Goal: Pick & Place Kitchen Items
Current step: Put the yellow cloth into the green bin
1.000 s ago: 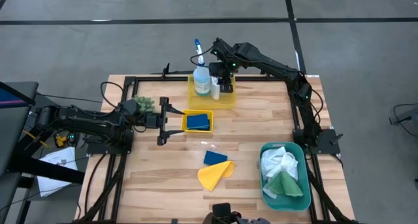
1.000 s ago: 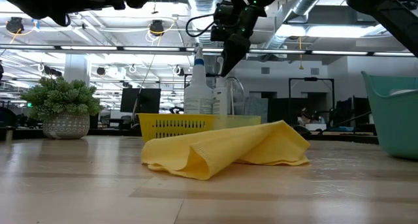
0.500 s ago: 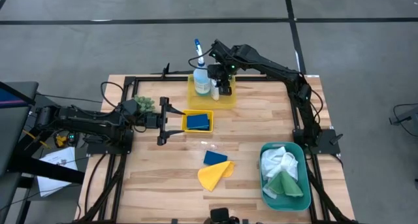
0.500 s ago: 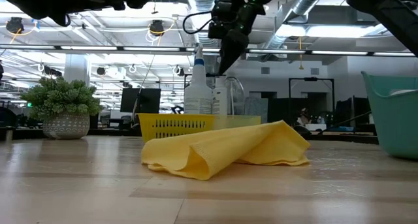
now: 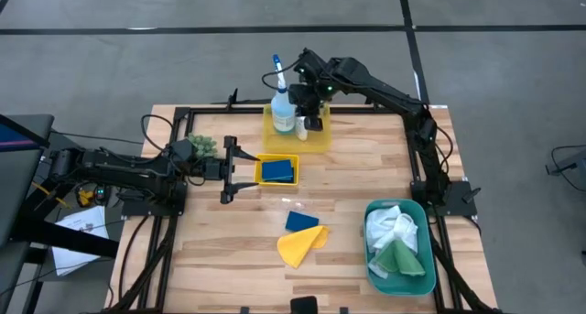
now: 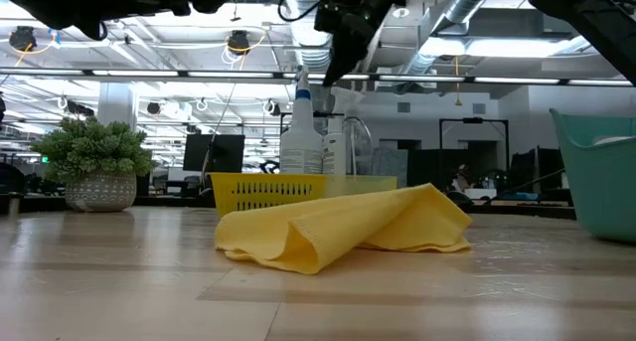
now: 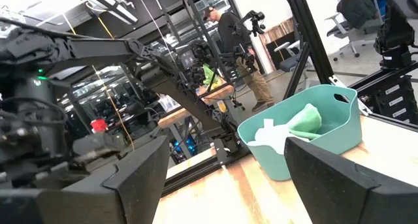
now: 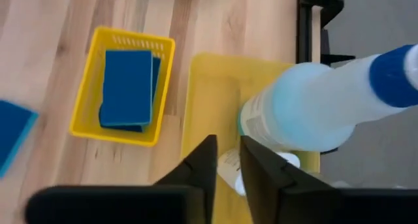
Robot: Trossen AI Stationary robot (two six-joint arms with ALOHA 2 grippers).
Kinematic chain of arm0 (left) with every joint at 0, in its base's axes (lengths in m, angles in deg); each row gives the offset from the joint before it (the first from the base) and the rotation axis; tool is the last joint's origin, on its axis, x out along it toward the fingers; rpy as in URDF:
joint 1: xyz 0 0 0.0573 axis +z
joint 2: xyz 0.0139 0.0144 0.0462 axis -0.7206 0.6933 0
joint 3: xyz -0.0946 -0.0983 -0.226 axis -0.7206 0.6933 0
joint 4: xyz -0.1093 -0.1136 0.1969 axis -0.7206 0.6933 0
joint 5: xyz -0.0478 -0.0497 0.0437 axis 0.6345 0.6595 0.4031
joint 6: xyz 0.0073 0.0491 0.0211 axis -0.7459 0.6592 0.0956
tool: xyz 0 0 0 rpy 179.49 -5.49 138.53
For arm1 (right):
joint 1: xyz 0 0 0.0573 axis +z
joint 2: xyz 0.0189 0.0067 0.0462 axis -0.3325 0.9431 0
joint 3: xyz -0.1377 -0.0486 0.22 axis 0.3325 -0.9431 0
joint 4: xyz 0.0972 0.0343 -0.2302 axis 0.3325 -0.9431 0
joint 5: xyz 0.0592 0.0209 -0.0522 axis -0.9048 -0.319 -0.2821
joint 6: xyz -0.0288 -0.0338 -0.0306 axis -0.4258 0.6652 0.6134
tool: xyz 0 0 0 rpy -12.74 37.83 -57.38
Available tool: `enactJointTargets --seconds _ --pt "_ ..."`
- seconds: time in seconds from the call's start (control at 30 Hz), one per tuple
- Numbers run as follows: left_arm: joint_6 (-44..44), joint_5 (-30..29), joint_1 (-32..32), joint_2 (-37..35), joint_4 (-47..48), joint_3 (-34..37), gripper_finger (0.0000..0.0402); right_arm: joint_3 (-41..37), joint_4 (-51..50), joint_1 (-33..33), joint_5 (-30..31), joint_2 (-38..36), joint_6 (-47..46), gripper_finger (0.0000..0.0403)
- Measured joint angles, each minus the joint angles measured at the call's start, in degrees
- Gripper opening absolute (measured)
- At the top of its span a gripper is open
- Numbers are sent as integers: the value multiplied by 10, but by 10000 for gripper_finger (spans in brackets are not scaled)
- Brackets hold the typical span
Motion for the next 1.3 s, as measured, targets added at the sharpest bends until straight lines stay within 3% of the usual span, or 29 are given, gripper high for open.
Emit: enactJointTargets --seconds 0.13,0.5,0.67,0.93,1.1,1.3 --pt "0 0 0 0 0 0 298 18 -4 0 0 0 -33 8" --pt "0 -12 0 0 20 0 298 20 -9 5 -31 -24 -43 1" --pt "0 -48 0 0 26 0 298 20 9 2 -32 -77 -57 1" --pt "-2 -50 0 0 26 0 298 17 12 28 -58 -179 -100 0" --pt "-13 -50 0 0 26 0 298 -56 11 68 -26 -249 -122 0" --pt "-14 -50 0 0 26 0 298 -244 94 111 49 -358 -187 0"
